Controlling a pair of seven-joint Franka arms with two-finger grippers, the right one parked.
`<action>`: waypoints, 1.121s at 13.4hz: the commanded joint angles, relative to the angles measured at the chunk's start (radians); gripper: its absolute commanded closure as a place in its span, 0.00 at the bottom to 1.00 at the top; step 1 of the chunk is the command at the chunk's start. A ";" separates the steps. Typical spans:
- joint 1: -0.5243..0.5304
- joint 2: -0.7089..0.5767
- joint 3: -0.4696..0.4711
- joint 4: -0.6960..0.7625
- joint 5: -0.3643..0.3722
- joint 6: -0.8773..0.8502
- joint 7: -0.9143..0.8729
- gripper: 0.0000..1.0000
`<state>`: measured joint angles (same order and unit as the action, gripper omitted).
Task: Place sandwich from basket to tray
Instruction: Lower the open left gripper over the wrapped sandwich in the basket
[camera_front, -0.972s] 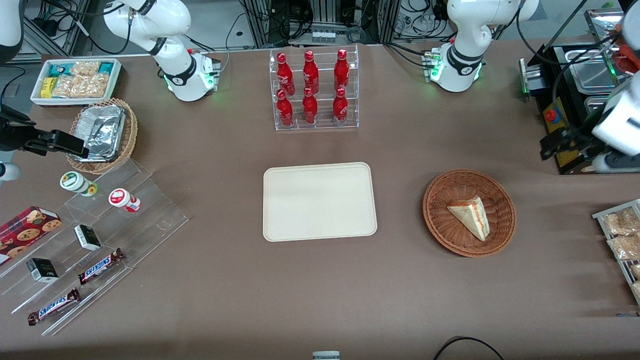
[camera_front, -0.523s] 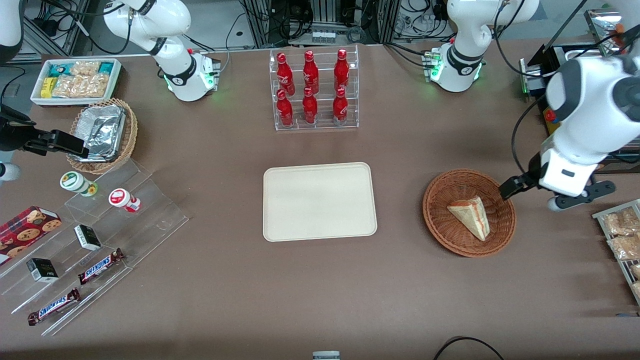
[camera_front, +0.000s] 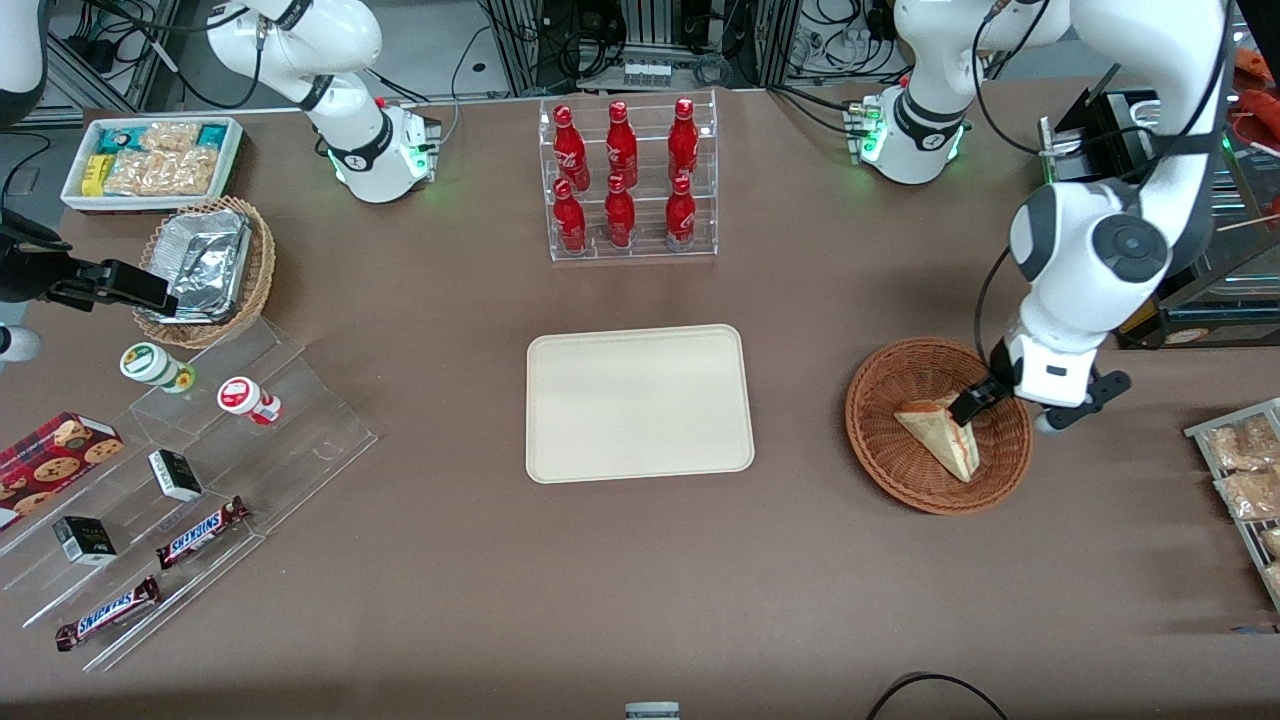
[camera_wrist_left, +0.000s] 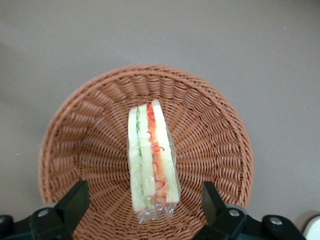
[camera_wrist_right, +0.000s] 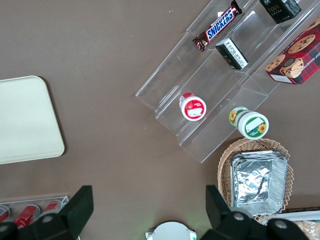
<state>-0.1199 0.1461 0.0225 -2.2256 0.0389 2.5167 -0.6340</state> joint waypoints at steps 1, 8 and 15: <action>-0.007 0.030 0.002 -0.029 0.007 0.075 -0.030 0.00; -0.009 0.088 0.000 -0.066 0.007 0.155 -0.033 0.00; -0.026 0.138 -0.003 -0.055 0.007 0.172 -0.033 0.90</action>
<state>-0.1263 0.2728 0.0207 -2.2868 0.0389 2.6738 -0.6426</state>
